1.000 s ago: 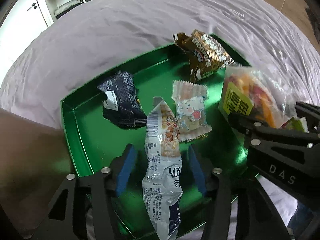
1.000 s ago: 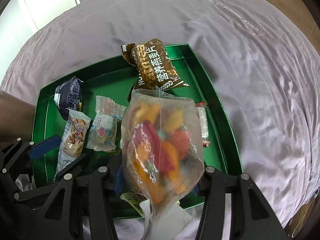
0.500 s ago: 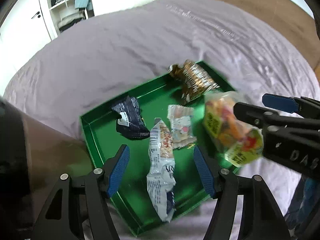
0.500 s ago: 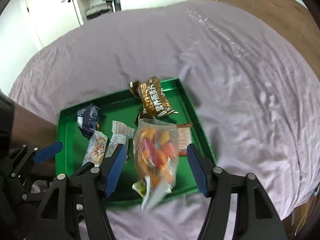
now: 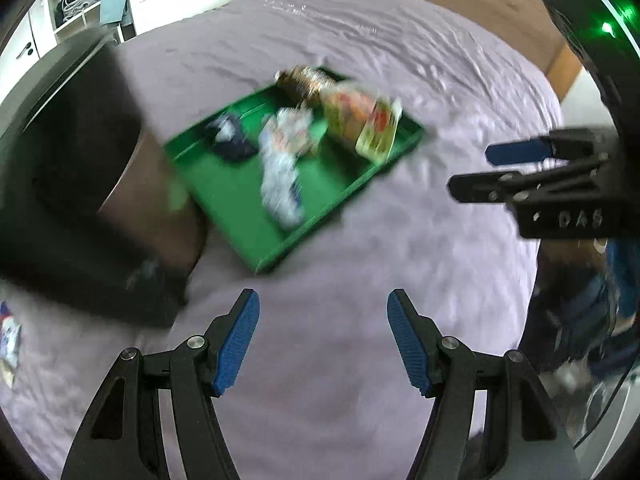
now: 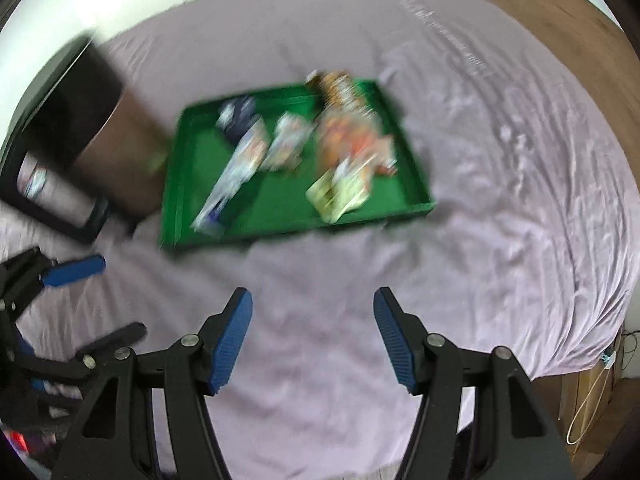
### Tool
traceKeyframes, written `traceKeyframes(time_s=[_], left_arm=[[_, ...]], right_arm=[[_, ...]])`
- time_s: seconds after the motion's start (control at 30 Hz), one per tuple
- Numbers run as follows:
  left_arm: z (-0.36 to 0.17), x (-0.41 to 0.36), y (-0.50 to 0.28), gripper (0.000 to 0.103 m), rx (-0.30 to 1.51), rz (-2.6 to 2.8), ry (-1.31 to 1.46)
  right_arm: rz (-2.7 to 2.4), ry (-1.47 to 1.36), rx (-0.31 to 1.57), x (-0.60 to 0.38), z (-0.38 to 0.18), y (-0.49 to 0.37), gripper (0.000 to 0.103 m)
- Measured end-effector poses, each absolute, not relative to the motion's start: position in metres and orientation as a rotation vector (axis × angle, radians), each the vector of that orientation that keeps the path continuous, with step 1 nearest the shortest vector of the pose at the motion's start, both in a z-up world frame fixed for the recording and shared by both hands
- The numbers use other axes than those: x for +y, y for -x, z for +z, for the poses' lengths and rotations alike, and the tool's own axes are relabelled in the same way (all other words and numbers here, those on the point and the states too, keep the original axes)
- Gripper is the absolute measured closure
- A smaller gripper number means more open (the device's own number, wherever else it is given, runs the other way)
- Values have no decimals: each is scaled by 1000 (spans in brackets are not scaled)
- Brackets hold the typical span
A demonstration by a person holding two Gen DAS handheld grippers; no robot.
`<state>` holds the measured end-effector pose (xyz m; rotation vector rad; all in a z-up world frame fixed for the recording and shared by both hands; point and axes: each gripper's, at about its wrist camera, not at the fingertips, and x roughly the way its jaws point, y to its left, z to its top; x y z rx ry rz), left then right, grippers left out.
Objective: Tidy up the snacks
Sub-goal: 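Withdraw both open grippers from the tray toward the remaining snacks, then lower the left gripper around the beige bar while the right approaches the blue cookie packet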
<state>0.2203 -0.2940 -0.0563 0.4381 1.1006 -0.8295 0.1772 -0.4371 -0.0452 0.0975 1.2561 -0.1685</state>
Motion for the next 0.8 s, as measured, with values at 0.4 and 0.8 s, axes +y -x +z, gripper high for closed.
traceKeyframes(time_s=[0.4, 0.8], left_arm=[[-68, -103, -245, 42, 1189, -423, -345], [-70, 85, -317, 42, 1199, 53, -70]], right_arm=[[236, 33, 1351, -284, -51, -183, 21], [523, 152, 1254, -136, -39, -269, 21]])
